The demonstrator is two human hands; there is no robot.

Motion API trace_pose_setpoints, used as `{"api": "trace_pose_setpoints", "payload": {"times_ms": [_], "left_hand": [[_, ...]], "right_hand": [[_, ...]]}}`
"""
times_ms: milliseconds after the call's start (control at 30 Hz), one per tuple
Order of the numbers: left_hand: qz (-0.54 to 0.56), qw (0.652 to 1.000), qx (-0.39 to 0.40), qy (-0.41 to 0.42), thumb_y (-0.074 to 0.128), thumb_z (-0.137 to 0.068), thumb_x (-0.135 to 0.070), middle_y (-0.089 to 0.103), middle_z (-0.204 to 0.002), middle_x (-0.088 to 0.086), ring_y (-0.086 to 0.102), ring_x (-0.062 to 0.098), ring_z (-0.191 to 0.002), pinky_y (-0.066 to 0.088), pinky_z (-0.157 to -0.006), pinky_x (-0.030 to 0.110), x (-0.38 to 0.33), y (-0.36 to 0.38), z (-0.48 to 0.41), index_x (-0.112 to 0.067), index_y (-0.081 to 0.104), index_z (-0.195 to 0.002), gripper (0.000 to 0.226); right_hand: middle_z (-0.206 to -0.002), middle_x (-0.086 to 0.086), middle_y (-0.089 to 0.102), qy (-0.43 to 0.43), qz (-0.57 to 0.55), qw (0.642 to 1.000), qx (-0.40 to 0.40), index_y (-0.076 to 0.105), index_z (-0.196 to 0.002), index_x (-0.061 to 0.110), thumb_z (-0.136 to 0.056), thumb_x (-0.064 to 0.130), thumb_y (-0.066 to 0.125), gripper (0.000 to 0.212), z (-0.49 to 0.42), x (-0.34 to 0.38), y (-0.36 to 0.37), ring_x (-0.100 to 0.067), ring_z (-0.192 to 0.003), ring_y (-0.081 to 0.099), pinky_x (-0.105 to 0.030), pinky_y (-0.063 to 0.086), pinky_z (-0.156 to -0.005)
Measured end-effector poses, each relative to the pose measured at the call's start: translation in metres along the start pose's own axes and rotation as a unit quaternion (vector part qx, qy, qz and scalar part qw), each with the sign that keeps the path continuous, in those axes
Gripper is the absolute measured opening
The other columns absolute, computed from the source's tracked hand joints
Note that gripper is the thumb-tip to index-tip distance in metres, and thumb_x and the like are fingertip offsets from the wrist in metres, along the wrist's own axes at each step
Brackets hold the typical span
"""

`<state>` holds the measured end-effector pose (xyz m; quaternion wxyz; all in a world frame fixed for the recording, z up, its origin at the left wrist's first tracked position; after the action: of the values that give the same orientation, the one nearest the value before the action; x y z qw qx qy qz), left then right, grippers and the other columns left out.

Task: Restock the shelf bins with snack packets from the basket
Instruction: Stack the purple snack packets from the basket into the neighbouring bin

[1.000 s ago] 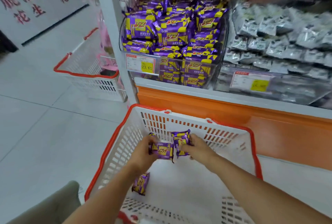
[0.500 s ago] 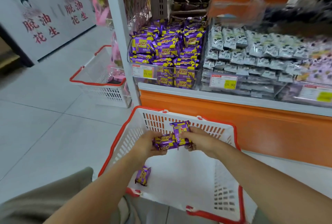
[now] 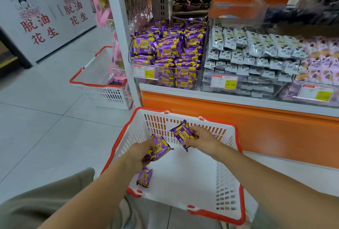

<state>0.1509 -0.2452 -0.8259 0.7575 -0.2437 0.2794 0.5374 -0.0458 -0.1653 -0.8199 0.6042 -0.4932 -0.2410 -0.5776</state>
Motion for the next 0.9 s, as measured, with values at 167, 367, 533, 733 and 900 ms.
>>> {"api": "trace_pose_setpoints", "payload": {"times_ms": [167, 367, 533, 733, 900], "left_hand": [[0.109, 0.990, 0.088, -0.028, 0.053, -0.086, 0.004, 0.070, -0.076, 0.018, 0.067, 0.020, -0.056, 0.054, -0.048, 0.023, 0.002, 0.003, 0.002, 0.008, 0.064, -0.097, 0.016], [0.120, 0.980, 0.159, 0.008, 0.049, -0.091, 0.009, 0.066, -0.095, 0.022, 0.064, 0.026, -0.076, 0.059, -0.060, 0.026, -0.003, 0.018, 0.009, 0.009, 0.062, -0.094, 0.013], [0.042, 0.982, 0.181, 0.037, 0.063, -0.089, -0.001, 0.072, -0.090, 0.016, 0.069, 0.025, -0.082, 0.059, -0.078, 0.034, 0.000, 0.019, 0.007, 0.001, 0.065, -0.095, 0.007], [-0.009, 0.979, 0.182, 0.097, 0.073, -0.084, -0.014, 0.069, -0.114, 0.019, 0.069, 0.026, -0.102, 0.058, -0.081, 0.028, 0.002, 0.029, 0.002, 0.002, 0.060, -0.117, 0.038], [-0.098, 0.966, 0.153, 0.181, 0.075, -0.083, -0.013, 0.066, -0.115, 0.013, 0.062, 0.025, -0.105, 0.050, -0.089, 0.034, -0.007, 0.028, 0.009, -0.014, 0.061, -0.119, 0.039]], "right_hand": [[-0.100, -0.009, 0.062, -0.001, 0.015, 1.000, -0.006, 0.057, -0.106, 0.010, -0.087, 0.009, 0.070, 0.023, -0.002, -0.007, 0.006, -0.017, -0.081, 0.055, -0.028, 0.043, -0.072], [-0.107, -0.009, 0.065, -0.008, -0.073, 0.997, 0.034, 0.055, -0.118, 0.009, -0.088, 0.001, 0.062, 0.032, -0.002, 0.000, 0.016, -0.016, -0.087, 0.059, -0.023, 0.048, -0.073], [-0.113, -0.008, 0.064, -0.003, -0.055, 0.997, 0.050, 0.055, -0.121, 0.014, -0.093, 0.008, 0.052, 0.028, -0.002, 0.007, 0.012, -0.014, -0.091, 0.058, -0.028, 0.047, -0.079], [-0.118, 0.004, 0.063, -0.033, -0.013, 0.998, 0.053, 0.047, -0.128, 0.024, -0.079, 0.039, 0.077, 0.059, 0.005, 0.016, 0.007, -0.010, -0.104, 0.062, -0.024, 0.052, -0.083], [-0.111, 0.007, 0.060, -0.090, 0.083, 0.992, 0.018, 0.043, -0.125, 0.024, -0.078, 0.028, 0.081, 0.061, 0.012, 0.026, -0.001, -0.009, -0.100, 0.062, -0.025, 0.055, -0.084]]}}
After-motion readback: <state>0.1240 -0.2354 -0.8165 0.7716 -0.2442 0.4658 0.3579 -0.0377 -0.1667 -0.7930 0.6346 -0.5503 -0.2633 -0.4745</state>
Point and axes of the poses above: each hand's wrist, its own z-axis away from the middle knuckle, its own y-axis out of the palm, x = y × z, the point moved 2 cm from there along -z, towards the middle knuckle
